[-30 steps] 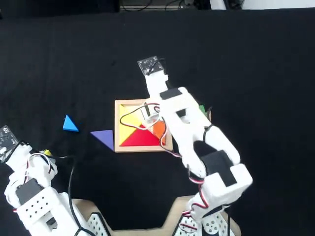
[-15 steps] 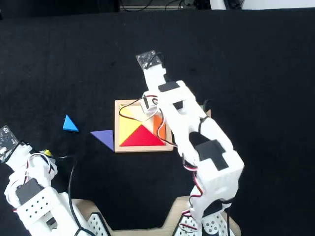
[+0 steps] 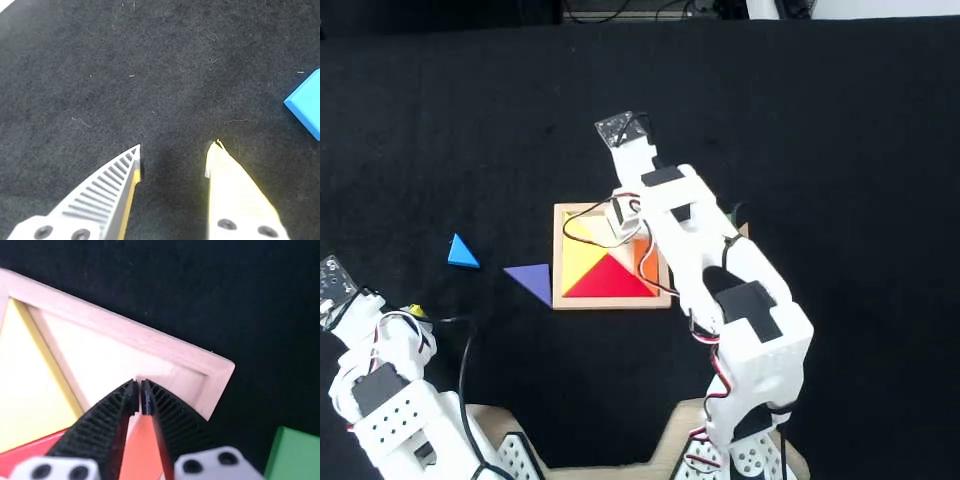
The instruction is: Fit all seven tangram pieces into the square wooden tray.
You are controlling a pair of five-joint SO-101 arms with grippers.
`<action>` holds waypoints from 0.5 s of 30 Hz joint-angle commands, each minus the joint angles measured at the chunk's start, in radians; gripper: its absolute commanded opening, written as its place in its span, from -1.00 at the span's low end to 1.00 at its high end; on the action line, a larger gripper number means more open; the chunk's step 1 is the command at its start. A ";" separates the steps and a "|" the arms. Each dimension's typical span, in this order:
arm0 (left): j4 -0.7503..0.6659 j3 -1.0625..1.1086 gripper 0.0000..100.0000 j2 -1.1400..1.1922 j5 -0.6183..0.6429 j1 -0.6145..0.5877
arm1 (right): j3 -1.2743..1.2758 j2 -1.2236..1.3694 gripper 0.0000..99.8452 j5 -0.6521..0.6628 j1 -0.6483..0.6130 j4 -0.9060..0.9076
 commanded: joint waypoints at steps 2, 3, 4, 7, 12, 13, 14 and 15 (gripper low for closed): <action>-0.012 -0.005 -0.57 -0.009 -0.008 0.015 | -0.042 -0.015 -0.98 0.009 0.012 0.048; -0.012 -0.005 -0.57 -0.009 -0.008 0.015 | -0.044 -0.015 -0.98 0.009 0.012 0.054; -0.012 -0.005 -0.57 -0.009 -0.008 0.015 | -0.044 -0.016 -0.98 0.009 0.009 0.061; -0.014 -0.005 -0.57 -0.009 -0.008 0.015 | -0.039 -0.044 -0.98 0.009 0.003 0.094; -0.014 -0.005 -0.57 -0.009 -0.008 0.015 | -0.035 -0.074 -0.98 0.008 -0.032 0.147; -0.014 -0.005 -0.57 -0.009 -0.008 0.015 | -0.030 -0.071 -0.98 0.008 -0.041 0.147; -0.014 -0.005 -0.57 -0.009 -0.008 0.015 | -0.022 -0.070 -0.98 0.009 -0.046 0.140; -0.014 -0.005 -0.57 -0.009 -0.008 0.015 | -0.021 -0.067 -0.98 0.009 -0.051 0.138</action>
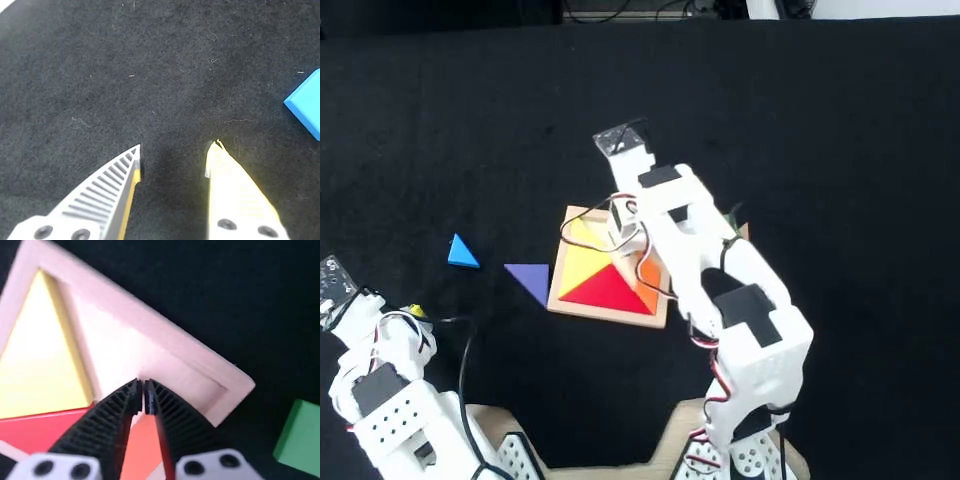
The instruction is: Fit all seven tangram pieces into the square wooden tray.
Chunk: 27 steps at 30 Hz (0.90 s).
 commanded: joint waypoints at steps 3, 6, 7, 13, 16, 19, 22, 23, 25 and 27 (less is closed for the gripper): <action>-0.014 -0.005 -0.57 -0.009 -0.008 0.015 | -0.021 -0.056 -0.98 0.008 -0.023 0.008; -0.014 -0.005 -0.57 -0.009 -0.008 0.015 | -0.013 -0.088 -0.98 0.008 -0.026 0.014; -0.014 -0.005 -0.57 -0.009 -0.008 0.015 | -0.010 -0.099 -0.98 0.005 -0.028 0.018; -0.014 -0.005 -0.57 -0.009 -0.008 0.015 | 0.016 -0.145 -0.98 0.008 -0.011 0.028; -0.014 -0.005 -0.57 -0.009 -0.008 0.015 | 0.012 -0.143 -0.98 0.008 0.038 0.012; -0.014 -0.005 -0.57 -0.009 -0.008 0.015 | 0.016 -0.137 -0.98 0.008 0.094 -0.021; -0.014 -0.005 -0.57 -0.009 -0.008 0.015 | 0.007 -0.117 -0.98 0.008 0.133 -0.029; -0.014 -0.005 -0.57 -0.009 -0.008 0.015 | 0.007 -0.116 -0.98 0.008 0.144 -0.029; -0.014 -0.005 -0.57 -0.009 -0.008 0.015 | 0.007 -0.116 -0.98 0.008 0.155 -0.021; -0.014 -0.005 -0.57 -0.009 -0.008 0.015 | 0.010 -0.107 -0.98 0.008 0.158 -0.020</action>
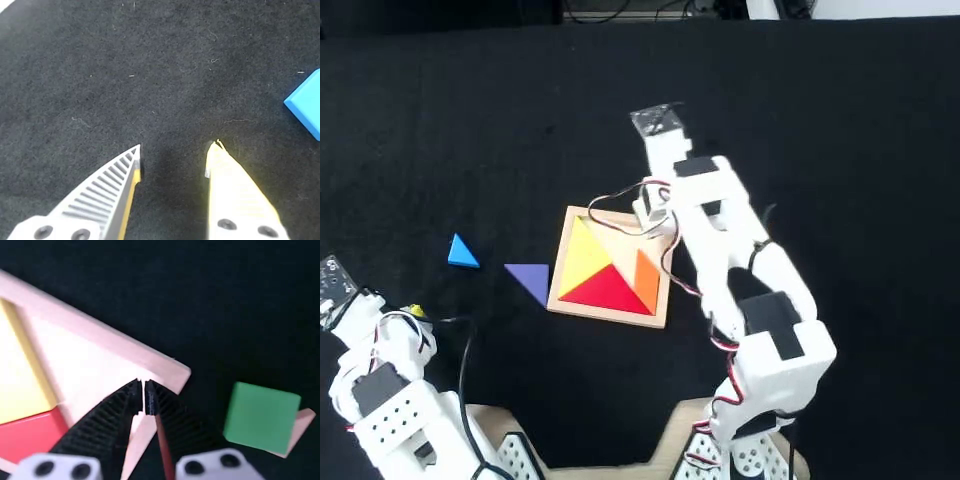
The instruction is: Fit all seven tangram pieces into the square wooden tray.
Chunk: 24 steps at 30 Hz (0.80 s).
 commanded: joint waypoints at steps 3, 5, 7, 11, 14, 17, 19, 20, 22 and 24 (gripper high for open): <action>-0.014 -0.005 -0.57 -0.009 -0.008 0.015 | -0.012 -0.016 -0.98 0.008 0.020 -0.015; -0.014 -0.005 -0.57 -0.009 -0.008 0.015 | -0.012 -0.016 -0.98 0.008 0.020 -0.029; -0.014 -0.005 -0.57 -0.009 -0.008 0.015 | -0.007 -0.012 -0.98 0.008 0.020 -0.049; -0.014 -0.005 -0.57 -0.009 -0.008 0.015 | -0.031 0.051 -0.98 0.008 0.015 -0.051; -0.014 -0.005 -0.57 -0.009 -0.008 0.015 | -0.087 0.111 -0.98 0.008 0.009 -0.026; -0.014 -0.005 -0.57 -0.009 -0.008 0.015 | -0.157 0.165 -0.98 0.008 0.009 0.002; -0.014 -0.005 -0.57 -0.009 -0.008 0.015 | -0.196 0.197 -0.98 0.008 0.008 0.003; -0.014 -0.005 -0.57 -0.009 -0.008 0.015 | -0.211 0.209 -0.98 0.008 0.006 0.002; -0.014 -0.005 -0.57 -0.009 -0.008 0.015 | -0.243 0.232 -0.98 0.009 -0.006 0.000; -0.014 -0.005 -0.57 -0.009 -0.008 0.015 | -0.266 0.251 -0.98 0.040 -0.025 0.005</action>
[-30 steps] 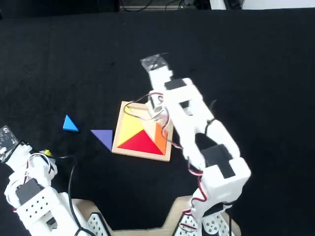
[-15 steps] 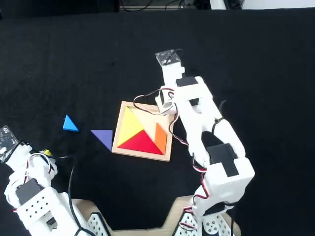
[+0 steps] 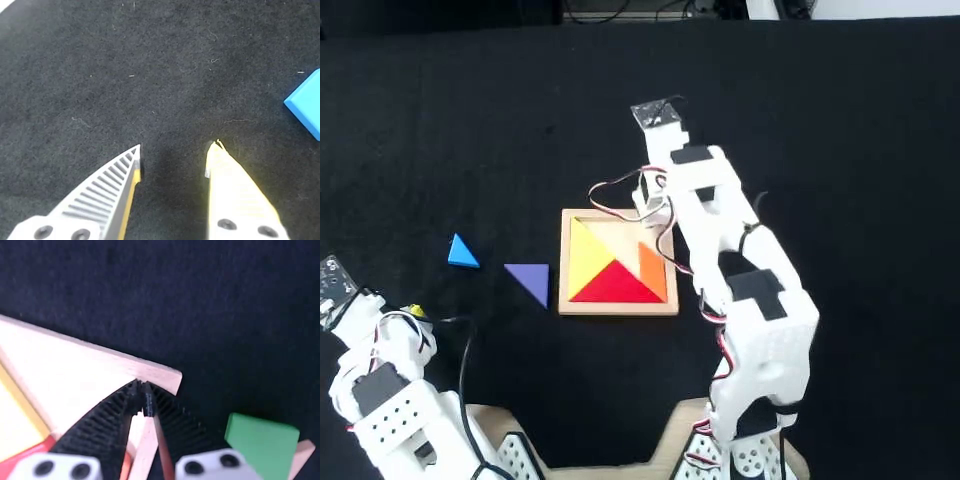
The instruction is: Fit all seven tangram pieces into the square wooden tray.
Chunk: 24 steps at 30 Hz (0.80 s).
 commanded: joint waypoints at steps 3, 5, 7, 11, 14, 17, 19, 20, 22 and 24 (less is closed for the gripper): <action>-0.014 -0.005 -0.57 -0.009 -0.008 0.015 | -0.068 0.018 -0.98 0.063 -0.055 0.035; -0.014 -0.005 -0.57 -0.009 -0.008 0.015 | -0.071 -0.021 -0.98 0.063 -0.054 0.072; -0.014 -0.005 -0.57 -0.009 -0.008 0.015 | -0.056 -0.084 -0.98 0.061 -0.054 0.100; -0.014 -0.005 -0.57 -0.009 -0.008 0.015 | 0.073 -0.211 -0.98 0.028 -0.095 0.055; -0.015 -0.005 -0.57 -0.009 -0.008 0.015 | 0.208 -0.259 -0.98 0.029 -0.155 -0.046; -0.015 -0.005 -0.57 -0.009 -0.008 0.015 | 0.245 -0.263 -0.98 0.049 -0.189 -0.074; -0.015 -0.005 -0.57 -0.009 -0.008 0.015 | 0.237 -0.257 -0.98 0.051 -0.186 -0.072; -0.015 -0.005 -0.57 -0.009 -0.008 0.015 | 0.237 -0.254 -0.98 0.054 -0.184 -0.072; -0.015 -0.004 -0.57 -0.009 -0.008 0.015 | 0.237 -0.249 -0.98 0.055 -0.170 -0.072; -0.015 -0.004 -0.57 -0.009 -0.008 0.015 | 0.242 -0.251 -0.98 0.055 -0.161 -0.072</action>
